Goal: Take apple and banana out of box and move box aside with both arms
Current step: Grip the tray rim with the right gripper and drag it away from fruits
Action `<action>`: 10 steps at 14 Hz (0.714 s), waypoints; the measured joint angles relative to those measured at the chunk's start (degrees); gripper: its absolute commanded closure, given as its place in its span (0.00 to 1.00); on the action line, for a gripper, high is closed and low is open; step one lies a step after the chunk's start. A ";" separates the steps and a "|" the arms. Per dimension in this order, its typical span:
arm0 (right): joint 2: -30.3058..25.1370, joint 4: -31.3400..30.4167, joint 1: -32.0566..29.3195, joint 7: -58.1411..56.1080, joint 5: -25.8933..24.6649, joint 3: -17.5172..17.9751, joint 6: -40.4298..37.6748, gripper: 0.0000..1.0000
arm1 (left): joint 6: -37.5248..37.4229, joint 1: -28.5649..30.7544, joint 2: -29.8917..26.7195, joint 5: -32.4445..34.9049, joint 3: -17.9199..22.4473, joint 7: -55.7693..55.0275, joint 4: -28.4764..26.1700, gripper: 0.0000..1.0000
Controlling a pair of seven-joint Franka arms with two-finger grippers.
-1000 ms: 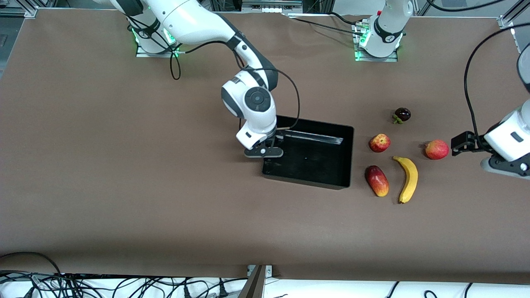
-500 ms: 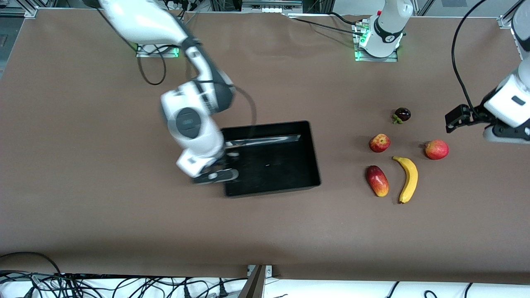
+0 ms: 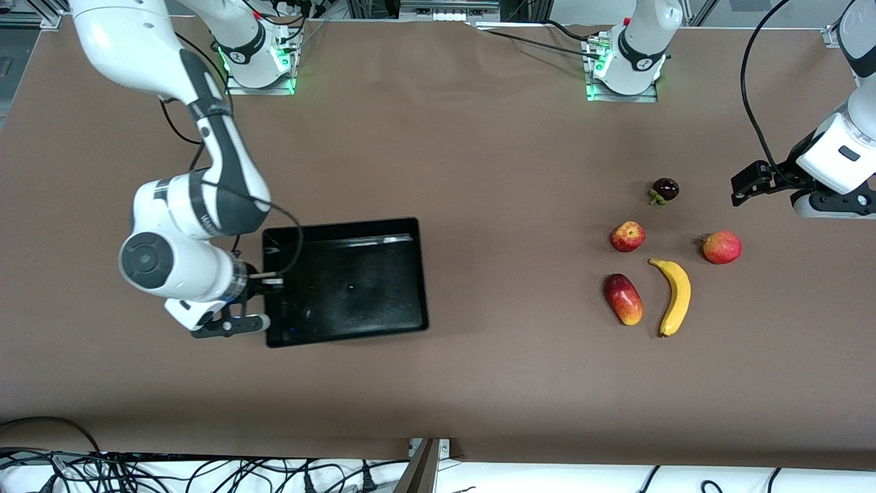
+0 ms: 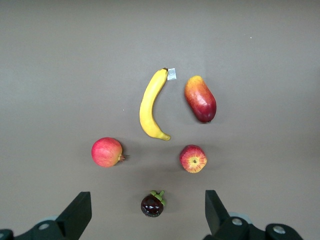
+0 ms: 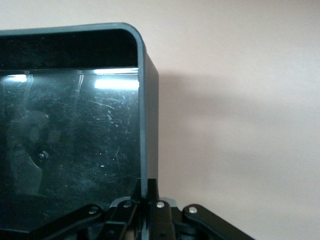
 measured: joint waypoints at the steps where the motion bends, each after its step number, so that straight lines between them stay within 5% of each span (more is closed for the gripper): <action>1: 0.00 -0.92 -1.22 -2.24 0.01 -0.07 0.04 1.00 | -0.49 -0.12 -0.09 0.00 -0.05 -0.02 0.01 0.00; 10: -4.14 -17.55 -8.29 -13.50 0.65 -0.71 12.78 1.00 | -9.43 -0.32 -0.37 -1.09 -0.09 -0.26 4.62 0.00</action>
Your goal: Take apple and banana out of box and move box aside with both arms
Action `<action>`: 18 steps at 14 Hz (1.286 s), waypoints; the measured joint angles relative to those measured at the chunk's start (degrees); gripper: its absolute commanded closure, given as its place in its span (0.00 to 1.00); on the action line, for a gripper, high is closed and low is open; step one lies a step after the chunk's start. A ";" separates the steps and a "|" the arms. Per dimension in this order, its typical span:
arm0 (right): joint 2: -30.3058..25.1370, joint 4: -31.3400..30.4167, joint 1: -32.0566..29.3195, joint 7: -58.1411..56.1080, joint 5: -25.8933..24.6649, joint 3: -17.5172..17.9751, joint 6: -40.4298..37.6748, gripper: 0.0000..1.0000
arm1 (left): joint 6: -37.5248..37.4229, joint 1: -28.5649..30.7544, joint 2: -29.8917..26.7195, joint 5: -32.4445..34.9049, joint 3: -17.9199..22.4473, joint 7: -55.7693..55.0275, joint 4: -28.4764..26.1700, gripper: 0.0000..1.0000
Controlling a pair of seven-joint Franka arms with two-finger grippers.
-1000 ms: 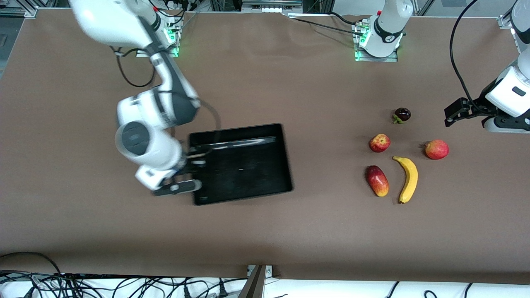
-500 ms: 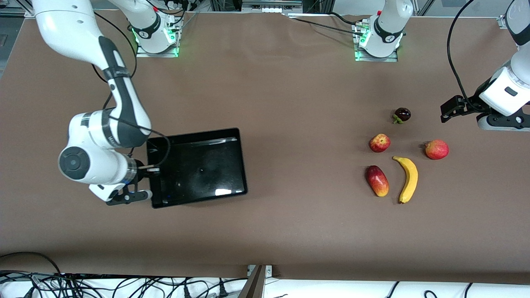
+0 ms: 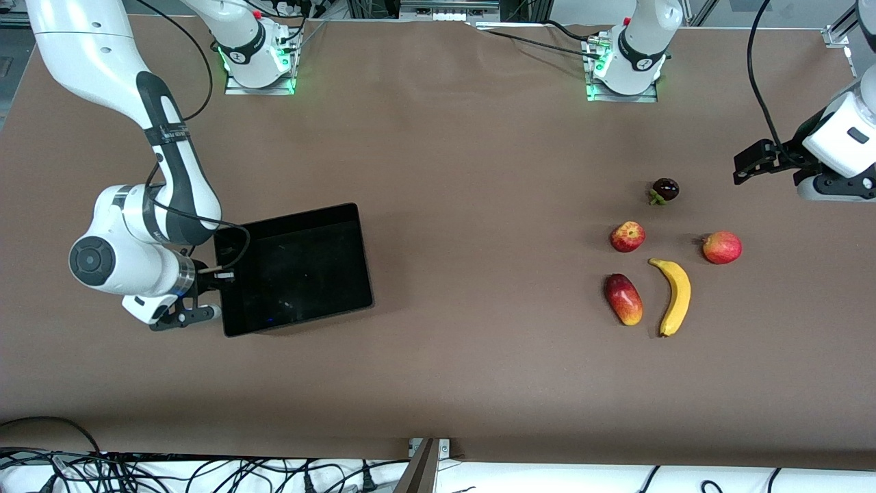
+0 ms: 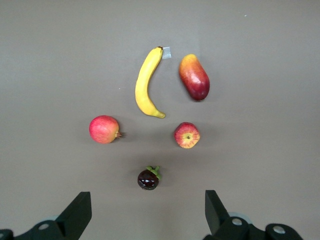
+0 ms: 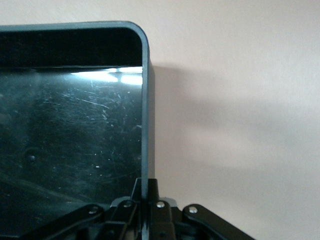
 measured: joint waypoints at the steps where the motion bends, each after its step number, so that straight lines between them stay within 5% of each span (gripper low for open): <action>1: -0.91 -1.68 -0.33 -0.08 0.05 0.00 0.53 1.00 | -0.21 -0.10 0.04 -0.34 -0.02 0.00 0.18 0.00; 9: -6.95 -11.44 -1.18 -0.03 1.63 -2.09 1.63 1.00 | -0.23 -0.62 0.71 -0.65 -0.15 0.00 0.51 0.00; 10: -7.17 -11.97 -1.21 -0.04 2.43 -2.32 1.63 0.60 | -0.23 -0.62 0.72 -0.65 -0.17 0.00 0.56 0.00; 11: -7.26 -12.24 -1.23 -0.04 2.83 -2.43 1.63 0.01 | -0.23 -0.63 0.72 -0.65 -0.18 0.00 0.58 0.00; 18: -10.34 -7.52 -1.23 -0.58 2.91 -2.48 0.66 0.00 | -0.23 -0.76 0.75 -0.66 -0.24 0.00 0.73 0.00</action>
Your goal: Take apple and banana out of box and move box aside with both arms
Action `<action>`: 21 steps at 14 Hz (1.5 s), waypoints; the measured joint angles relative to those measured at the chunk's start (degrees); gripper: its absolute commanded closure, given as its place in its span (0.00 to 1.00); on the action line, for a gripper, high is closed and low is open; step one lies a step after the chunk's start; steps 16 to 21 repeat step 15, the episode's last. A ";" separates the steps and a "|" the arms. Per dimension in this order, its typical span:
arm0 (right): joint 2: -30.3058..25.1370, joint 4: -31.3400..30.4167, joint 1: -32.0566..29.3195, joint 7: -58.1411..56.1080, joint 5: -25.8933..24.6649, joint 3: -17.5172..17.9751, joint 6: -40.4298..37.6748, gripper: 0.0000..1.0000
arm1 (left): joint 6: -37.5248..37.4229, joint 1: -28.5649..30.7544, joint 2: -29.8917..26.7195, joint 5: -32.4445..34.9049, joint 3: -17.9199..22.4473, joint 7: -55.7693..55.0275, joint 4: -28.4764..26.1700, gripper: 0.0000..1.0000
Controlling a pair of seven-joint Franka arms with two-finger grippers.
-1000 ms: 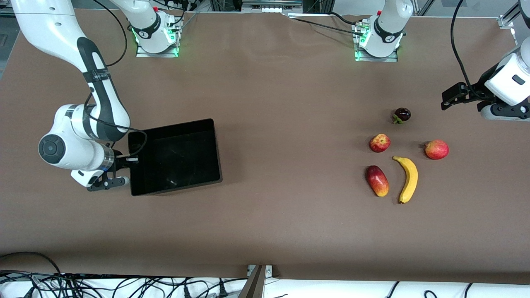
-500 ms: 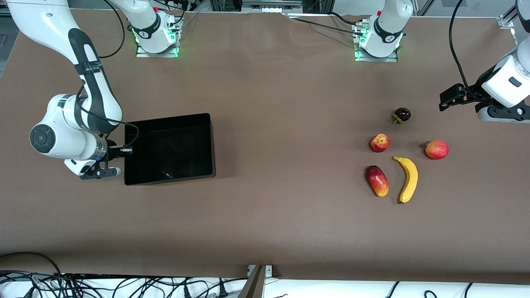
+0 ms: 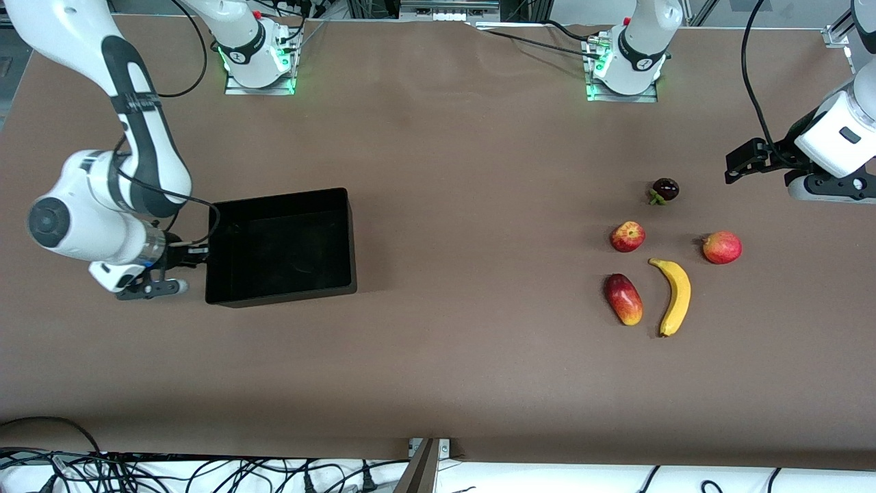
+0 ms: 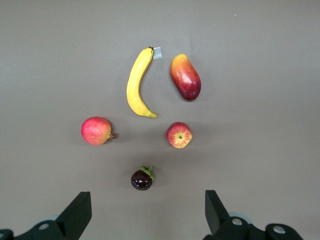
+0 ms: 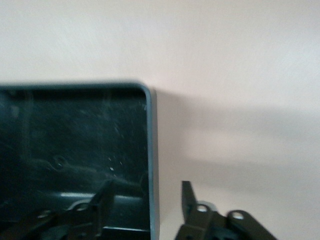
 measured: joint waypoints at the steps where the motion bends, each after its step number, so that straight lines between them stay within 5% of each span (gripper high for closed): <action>1: -1.37 2.45 0.01 -0.08 -0.01 0.03 -2.83 0.00 | 0.00 -0.02 0.00 0.00 0.00 0.00 0.20 0.00; 5: -5.61 17.06 0.04 -0.12 -0.02 0.09 -22.99 0.00 | -0.02 -0.09 0.00 0.00 -0.96 0.00 0.81 0.00; 8: -6.62 24.17 0.04 0.27 -0.05 0.09 -30.99 0.00 | -0.02 -0.22 0.01 -0.01 -2.24 -0.02 0.88 0.00; 21: -10.36 25.67 0.48 2.97 -2.66 0.75 -36.00 0.00 | -0.21 0.68 0.02 -0.01 -1.92 -0.01 2.54 0.00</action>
